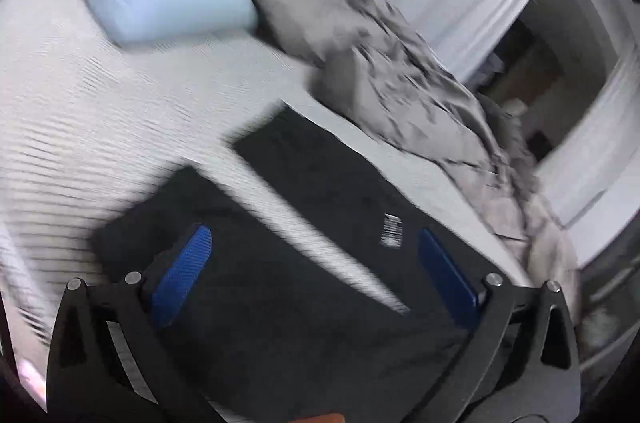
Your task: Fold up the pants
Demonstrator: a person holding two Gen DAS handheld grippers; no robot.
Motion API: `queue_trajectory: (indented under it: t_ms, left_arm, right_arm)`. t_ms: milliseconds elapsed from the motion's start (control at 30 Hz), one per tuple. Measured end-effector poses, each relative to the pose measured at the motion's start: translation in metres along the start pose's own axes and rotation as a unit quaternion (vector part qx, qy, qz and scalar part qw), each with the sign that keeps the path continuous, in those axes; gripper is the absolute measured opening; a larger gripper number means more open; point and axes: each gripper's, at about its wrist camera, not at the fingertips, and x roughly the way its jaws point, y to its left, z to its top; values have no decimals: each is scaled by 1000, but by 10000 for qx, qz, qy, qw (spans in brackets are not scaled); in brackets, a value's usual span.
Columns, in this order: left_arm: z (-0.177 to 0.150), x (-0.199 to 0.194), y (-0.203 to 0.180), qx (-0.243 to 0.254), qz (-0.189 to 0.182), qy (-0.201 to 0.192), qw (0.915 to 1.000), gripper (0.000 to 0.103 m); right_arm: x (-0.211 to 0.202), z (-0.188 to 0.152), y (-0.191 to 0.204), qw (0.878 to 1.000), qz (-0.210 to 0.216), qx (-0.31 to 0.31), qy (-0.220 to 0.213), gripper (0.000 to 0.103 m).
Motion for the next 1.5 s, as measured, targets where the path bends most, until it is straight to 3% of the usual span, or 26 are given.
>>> queue_trajectory:
  t_ms: [67, 133, 200, 267, 300, 333, 433, 533, 600, 700, 900, 967, 1000, 1067, 1100, 1200, 1267, 1400, 1467, 1500]
  left_arm:
    - [3, 49, -7, -223, -191, 610, 9977, 99]
    - [1, 103, -7, -700, -182, 1325, 9885, 71]
    - [-3, 136, -2, -992, -21, 1746, 9796, 53]
    - [-4, 153, -3, -887, 191, 1720, 9809, 26]
    - [-1, 155, -6, -784, 312, 1642, 9828, 4]
    - [3, 155, -6, -811, 265, 1524, 9846, 2]
    - [14, 139, -10, -707, 93, 1121, 9911, 1]
    - [21, 128, -20, -311, 801, 706, 9938, 1]
    - [21, 135, -15, -248, 1034, 927, 9900, 1]
    - [18, 142, -15, -372, 977, 1088, 9885, 1]
    - [23, 154, -18, -491, 927, 1042, 9890, 1]
    - [11, 145, -1, -523, 890, 1022, 9894, 1]
    - [8, 146, 1, -533, 882, 1015, 9895, 1]
    - [10, 146, 7, -542, 873, 1012, 9895, 1]
    - [11, 145, 9, -533, 868, 999, 9898, 1]
    - [17, 144, 9, -485, 818, 907, 9913, 1]
    - [23, 149, 8, -418, 802, 930, 9916, 2]
    - [23, 163, 3, -373, 1026, 1099, 9879, 3]
    - [27, 154, -2, -298, 1024, 1018, 9891, 15]
    - [27, 147, -3, -289, 989, 960, 9900, 29]
  right_arm:
    - [5, 4, 10, 9999, 139, -56, 43, 91]
    - [11, 6, 23, 9996, 205, -168, 49, 91]
    - [13, 5, 26, 9995, 194, -229, 52, 91]
    - [14, 5, 28, 9996, 160, -231, 79, 91]
    - [14, 5, 26, 9997, 131, -203, 93, 91]
    - [15, 5, 24, 9997, 121, -183, 101, 91]
    - [16, 8, 16, 9998, 29, -161, 108, 91]
    - [21, 12, 9, 9996, -97, -233, 100, 91]
    - [35, 18, 3, 9991, -198, -323, 199, 91]
    - [72, 38, -2, 9963, -191, -424, 728, 91]
    - [173, 90, -4, 9856, 336, -362, 1619, 78]
    - [208, 96, -3, 9786, 493, -369, 1961, 73]
    - [226, 98, -2, 9755, 458, -424, 2108, 64]
    - [262, 95, 0, 9672, 102, -670, 2448, 32]
    - [271, 94, 3, 9642, 10, -778, 2536, 5]
    - [275, 110, 15, 9701, -156, -1258, 2071, 5]
    - [278, 126, 12, 9754, -211, -1185, 1848, 5]
    - [314, 129, -6, 9668, -780, -974, 2230, 17]
    - [305, 128, -10, 9692, -830, -763, 2190, 28]
    - [287, 130, -11, 9746, -780, -714, 1976, 38]
